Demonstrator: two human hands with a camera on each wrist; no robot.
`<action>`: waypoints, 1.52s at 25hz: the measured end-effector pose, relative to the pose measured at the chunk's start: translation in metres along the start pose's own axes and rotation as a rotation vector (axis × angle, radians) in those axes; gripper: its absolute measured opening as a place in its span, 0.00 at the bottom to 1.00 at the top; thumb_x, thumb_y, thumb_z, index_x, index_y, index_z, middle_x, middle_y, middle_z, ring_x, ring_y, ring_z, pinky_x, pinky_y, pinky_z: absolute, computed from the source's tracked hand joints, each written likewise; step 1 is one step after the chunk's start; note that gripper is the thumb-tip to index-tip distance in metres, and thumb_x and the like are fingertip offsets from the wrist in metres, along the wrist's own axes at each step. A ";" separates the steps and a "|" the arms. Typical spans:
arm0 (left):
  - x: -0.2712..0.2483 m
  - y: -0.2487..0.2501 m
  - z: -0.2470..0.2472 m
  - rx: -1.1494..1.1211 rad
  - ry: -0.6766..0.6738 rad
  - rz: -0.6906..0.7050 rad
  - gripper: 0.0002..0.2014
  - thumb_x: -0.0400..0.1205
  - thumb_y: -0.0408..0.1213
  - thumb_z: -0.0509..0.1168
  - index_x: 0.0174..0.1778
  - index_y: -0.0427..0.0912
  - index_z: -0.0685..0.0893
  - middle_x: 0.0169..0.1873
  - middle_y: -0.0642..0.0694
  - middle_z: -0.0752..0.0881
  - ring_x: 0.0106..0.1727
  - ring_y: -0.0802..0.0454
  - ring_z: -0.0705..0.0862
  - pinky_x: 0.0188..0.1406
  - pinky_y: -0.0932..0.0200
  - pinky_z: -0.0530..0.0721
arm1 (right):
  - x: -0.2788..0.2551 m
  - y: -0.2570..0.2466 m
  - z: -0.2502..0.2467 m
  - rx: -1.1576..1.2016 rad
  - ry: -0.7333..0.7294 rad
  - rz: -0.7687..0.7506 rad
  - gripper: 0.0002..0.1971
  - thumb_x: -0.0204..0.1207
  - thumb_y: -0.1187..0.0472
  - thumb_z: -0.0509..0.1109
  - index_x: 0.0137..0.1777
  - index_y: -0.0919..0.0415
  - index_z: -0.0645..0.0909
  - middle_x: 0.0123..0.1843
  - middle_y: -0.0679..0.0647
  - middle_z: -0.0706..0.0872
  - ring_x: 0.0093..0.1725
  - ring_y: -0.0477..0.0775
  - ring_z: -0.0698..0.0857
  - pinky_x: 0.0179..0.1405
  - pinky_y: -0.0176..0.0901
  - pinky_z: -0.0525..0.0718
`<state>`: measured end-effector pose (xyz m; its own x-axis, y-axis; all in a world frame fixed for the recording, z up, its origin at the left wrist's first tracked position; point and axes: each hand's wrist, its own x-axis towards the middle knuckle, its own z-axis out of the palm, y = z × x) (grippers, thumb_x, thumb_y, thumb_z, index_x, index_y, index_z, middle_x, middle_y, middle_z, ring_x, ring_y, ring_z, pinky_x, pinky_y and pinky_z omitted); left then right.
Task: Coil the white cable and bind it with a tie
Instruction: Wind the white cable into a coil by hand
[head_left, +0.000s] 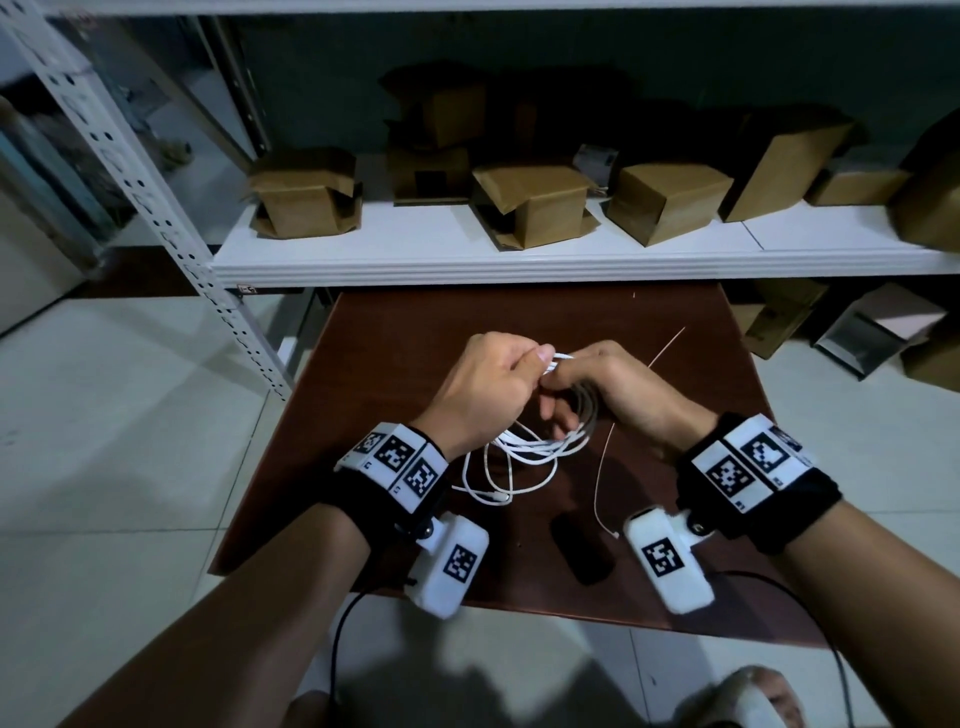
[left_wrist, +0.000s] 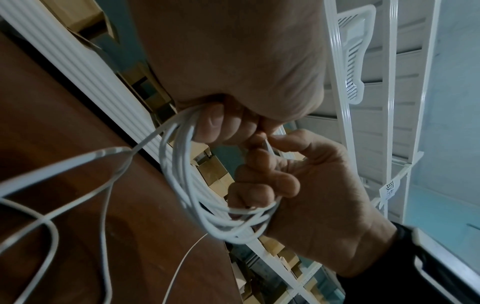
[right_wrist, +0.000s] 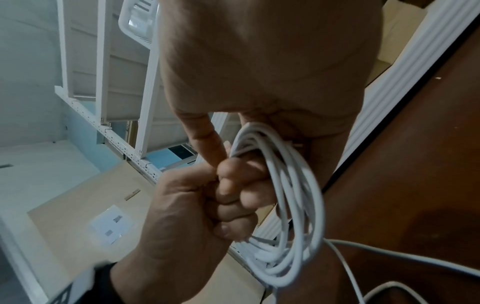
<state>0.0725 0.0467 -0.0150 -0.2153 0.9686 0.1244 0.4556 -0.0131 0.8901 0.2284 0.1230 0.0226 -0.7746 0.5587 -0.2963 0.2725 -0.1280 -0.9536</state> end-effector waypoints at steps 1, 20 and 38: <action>0.000 0.001 0.000 -0.012 0.010 -0.003 0.28 0.87 0.56 0.58 0.29 0.37 0.78 0.27 0.39 0.88 0.31 0.34 0.86 0.38 0.32 0.84 | 0.000 -0.001 0.002 0.057 -0.033 0.038 0.16 0.78 0.64 0.64 0.30 0.70 0.83 0.20 0.60 0.73 0.25 0.60 0.78 0.38 0.50 0.82; -0.009 0.020 -0.012 -0.773 -0.190 -0.116 0.13 0.89 0.38 0.65 0.36 0.45 0.81 0.20 0.53 0.63 0.20 0.57 0.67 0.46 0.51 0.90 | -0.009 -0.028 0.001 0.503 0.104 -0.023 0.19 0.79 0.57 0.58 0.26 0.53 0.60 0.20 0.45 0.52 0.22 0.49 0.45 0.26 0.44 0.44; -0.002 0.041 -0.008 -1.046 0.159 -0.203 0.22 0.93 0.45 0.58 0.31 0.44 0.72 0.19 0.56 0.61 0.17 0.62 0.56 0.17 0.63 0.51 | -0.008 -0.013 0.010 0.792 -0.088 -0.242 0.15 0.74 0.57 0.60 0.26 0.55 0.63 0.19 0.49 0.54 0.22 0.52 0.54 0.30 0.46 0.63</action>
<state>0.0848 0.0427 0.0246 -0.3479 0.9341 -0.0799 -0.5501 -0.1344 0.8242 0.2248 0.1123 0.0371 -0.8107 0.5834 -0.0499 -0.3642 -0.5692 -0.7372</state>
